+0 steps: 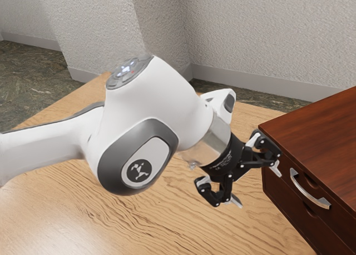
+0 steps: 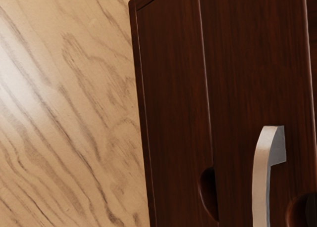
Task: Pull the drawer handle with one arm to open the drawer
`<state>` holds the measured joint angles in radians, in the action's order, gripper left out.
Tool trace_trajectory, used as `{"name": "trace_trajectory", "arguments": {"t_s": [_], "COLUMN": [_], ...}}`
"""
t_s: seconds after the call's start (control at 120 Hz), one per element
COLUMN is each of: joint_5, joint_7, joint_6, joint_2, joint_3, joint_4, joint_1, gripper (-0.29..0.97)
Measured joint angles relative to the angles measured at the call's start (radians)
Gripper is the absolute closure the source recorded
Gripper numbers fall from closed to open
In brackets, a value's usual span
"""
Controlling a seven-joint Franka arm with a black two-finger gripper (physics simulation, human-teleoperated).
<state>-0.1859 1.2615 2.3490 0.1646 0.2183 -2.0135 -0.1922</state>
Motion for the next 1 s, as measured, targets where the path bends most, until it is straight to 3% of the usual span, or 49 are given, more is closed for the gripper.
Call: {"name": "trace_trajectory", "arguments": {"t_s": [1.0], "joint_5": [0.003], "joint_7": [0.073], "joint_6": [0.127], "joint_2": [-0.134], "joint_3": [0.035], "joint_4": [0.039], "joint_1": [-0.012], "gripper": [0.03]}}
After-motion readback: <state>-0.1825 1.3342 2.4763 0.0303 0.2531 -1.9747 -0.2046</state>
